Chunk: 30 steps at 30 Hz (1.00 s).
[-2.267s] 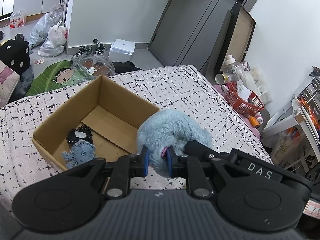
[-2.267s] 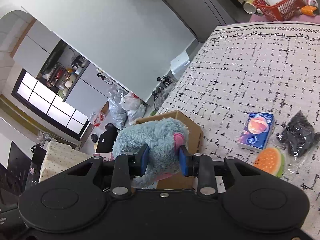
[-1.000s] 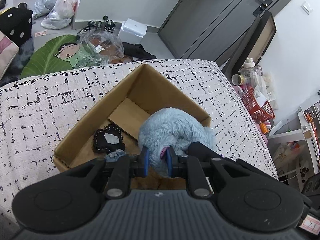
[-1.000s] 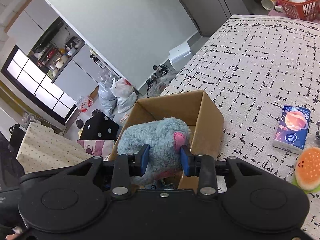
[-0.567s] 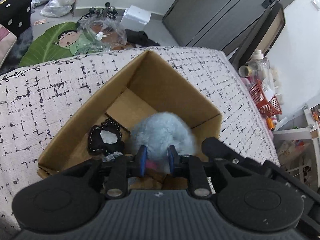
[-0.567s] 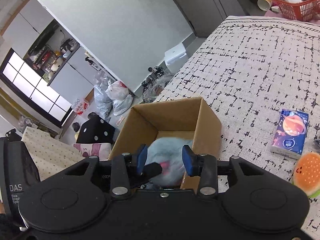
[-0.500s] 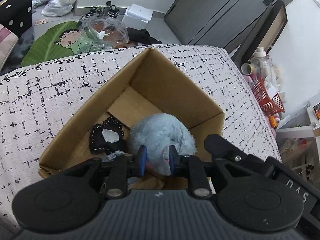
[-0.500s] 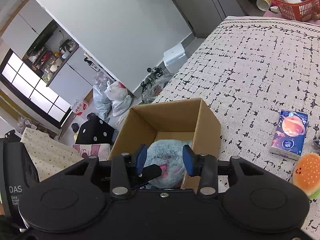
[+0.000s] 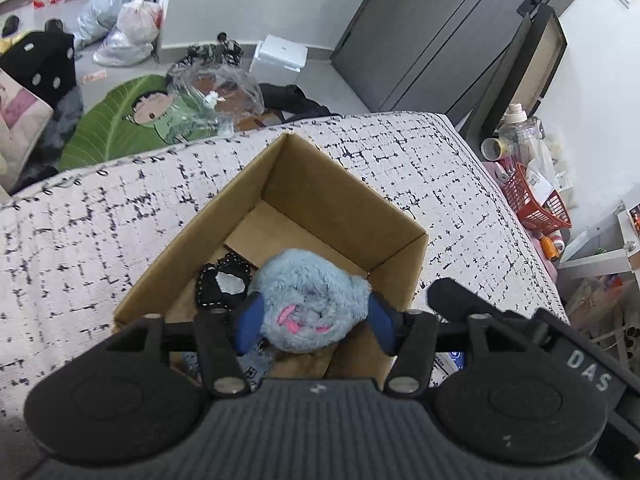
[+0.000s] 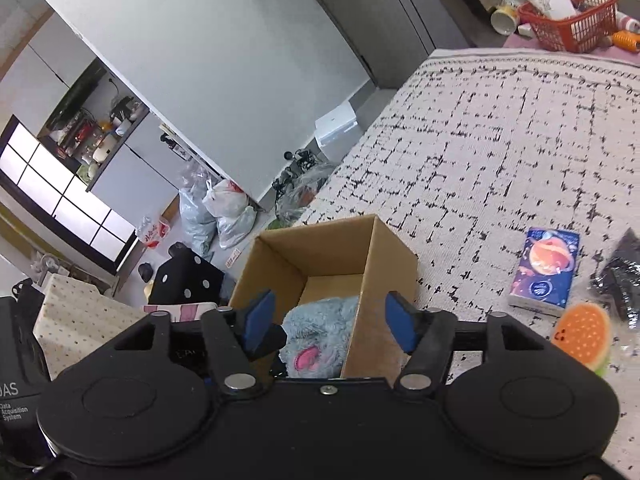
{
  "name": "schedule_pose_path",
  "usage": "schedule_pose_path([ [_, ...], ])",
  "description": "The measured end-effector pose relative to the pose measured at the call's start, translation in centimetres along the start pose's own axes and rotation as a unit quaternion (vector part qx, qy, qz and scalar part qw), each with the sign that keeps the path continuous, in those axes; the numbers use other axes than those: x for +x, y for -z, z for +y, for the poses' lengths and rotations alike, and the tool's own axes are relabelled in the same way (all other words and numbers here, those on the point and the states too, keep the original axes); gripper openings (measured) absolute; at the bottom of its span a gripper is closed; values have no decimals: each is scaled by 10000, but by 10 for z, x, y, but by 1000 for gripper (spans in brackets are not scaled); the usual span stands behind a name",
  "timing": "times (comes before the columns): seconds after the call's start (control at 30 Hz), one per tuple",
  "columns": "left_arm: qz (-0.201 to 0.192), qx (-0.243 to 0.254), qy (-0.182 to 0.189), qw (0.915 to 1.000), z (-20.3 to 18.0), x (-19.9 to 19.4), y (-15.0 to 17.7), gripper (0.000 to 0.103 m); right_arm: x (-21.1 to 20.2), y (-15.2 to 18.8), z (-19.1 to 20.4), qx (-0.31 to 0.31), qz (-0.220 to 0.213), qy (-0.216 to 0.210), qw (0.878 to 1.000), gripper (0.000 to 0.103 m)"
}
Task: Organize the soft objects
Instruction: 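Lower the mouse plush into the box and open both grippers, then move the left gripper to the burger plush while the right gripper approaches the black bag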
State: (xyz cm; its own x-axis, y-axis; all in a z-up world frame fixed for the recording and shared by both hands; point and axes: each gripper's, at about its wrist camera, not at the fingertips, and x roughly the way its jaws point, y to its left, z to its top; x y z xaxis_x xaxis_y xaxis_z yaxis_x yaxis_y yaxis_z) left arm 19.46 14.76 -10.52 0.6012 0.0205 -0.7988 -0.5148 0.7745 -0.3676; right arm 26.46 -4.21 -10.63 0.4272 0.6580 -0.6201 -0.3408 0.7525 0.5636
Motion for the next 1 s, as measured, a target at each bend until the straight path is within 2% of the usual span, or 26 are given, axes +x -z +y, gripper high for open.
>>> schedule_pose_path([
  [0.07,-124,90,-44,9999,-5,-7,2,61,-8,-1,0,-23,-64,7,10000,73],
  [0.2,-351,261,-124,9990,-18,-22,5,71,-25,-5,-7,78,-180,12,9998,84],
  [0.33,-440,403,-173,9981,-29,-30,10,79,-40,-9,-12,73,-221,125,9997,95],
  [0.43,-478,488,-276,9973,-38,-35,14,81,-50,-11,-19,59,-281,225,9993,96],
  [0.57,-451,609,-340,9965,-51,-38,20,81,-65,-17,-31,155,-350,259,9989,102],
  [1.0,-624,975,-406,9924,-94,-51,36,81,-101,-33,-73,205,-372,581,9974,103],
])
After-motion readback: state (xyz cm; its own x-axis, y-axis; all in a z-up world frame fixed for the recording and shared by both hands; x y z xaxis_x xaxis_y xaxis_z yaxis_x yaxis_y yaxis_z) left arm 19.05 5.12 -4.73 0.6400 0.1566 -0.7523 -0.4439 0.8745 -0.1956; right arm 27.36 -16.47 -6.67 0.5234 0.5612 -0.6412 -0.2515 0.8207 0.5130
